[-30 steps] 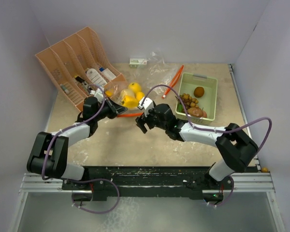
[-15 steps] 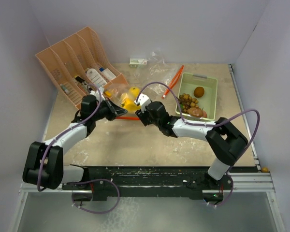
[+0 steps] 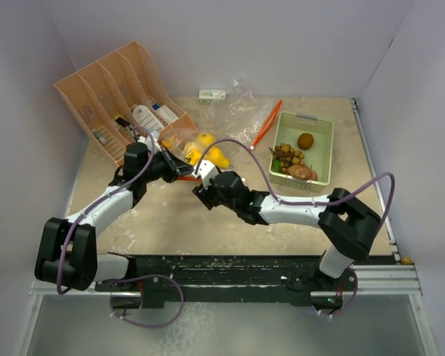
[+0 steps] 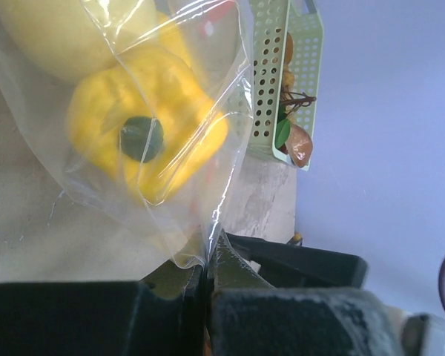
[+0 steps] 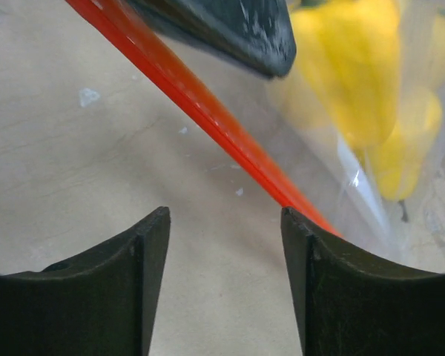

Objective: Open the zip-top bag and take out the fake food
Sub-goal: Pick up the zipper food storage bag at the center of the board.

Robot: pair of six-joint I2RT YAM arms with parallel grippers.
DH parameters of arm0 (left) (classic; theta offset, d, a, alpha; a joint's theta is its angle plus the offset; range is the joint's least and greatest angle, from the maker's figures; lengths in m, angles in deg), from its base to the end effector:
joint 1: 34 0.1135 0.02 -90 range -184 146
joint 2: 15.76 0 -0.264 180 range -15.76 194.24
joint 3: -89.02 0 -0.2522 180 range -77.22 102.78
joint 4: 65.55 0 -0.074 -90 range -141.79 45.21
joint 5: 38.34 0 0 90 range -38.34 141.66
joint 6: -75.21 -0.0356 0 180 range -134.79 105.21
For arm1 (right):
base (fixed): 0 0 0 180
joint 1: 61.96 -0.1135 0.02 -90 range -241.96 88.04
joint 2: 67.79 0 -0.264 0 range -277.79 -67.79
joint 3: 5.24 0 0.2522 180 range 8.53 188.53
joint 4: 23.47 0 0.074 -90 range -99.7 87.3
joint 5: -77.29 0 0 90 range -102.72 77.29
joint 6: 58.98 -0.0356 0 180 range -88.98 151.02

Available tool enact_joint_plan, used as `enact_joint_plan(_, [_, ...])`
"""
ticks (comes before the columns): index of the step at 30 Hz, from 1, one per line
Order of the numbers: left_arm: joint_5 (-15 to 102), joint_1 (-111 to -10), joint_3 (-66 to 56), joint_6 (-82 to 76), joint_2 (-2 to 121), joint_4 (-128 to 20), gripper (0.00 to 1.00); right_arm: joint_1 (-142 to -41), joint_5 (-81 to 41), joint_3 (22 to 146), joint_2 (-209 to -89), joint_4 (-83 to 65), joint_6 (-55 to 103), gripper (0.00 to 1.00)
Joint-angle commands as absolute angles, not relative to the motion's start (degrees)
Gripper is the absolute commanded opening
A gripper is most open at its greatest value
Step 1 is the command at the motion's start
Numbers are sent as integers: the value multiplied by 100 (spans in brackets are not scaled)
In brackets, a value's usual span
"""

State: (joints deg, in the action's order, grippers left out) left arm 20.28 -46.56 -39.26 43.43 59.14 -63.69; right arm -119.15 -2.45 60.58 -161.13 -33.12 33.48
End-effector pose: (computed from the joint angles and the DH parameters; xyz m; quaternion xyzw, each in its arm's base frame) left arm 0.2670 -0.0785 0.2249 -0.1813 0.8049 -0.4854 0.2894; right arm 0.2019 0.3015 0.2271 -0.3548 0.7247 0.2053 0.5540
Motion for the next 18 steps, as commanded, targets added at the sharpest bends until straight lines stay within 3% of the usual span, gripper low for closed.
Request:
enact_joint_plan(1, [1892,-4666,-3570,4465,5779,-6444,1,-11881,749,6280,-16401,-3293,2945,54])
enact_joint_plan(6, [1821,-4665,-3484,4479,5664,-6324,2,-11860,1128,6314,-16520,-3676,2823,37])
enact_joint_plan(8, [1854,-4658,-3445,4430,5621,-6191,2,-11848,1270,6347,-16511,-3677,2843,26])
enact_joint_plan(12, [1832,-4641,-3395,4332,5642,-6075,3,-11761,1396,6303,-16394,-3739,2828,15])
enact_joint_plan(18, [1689,-4595,-3362,4325,5728,-6029,4,-11657,1173,5903,-15942,-4158,2896,17])
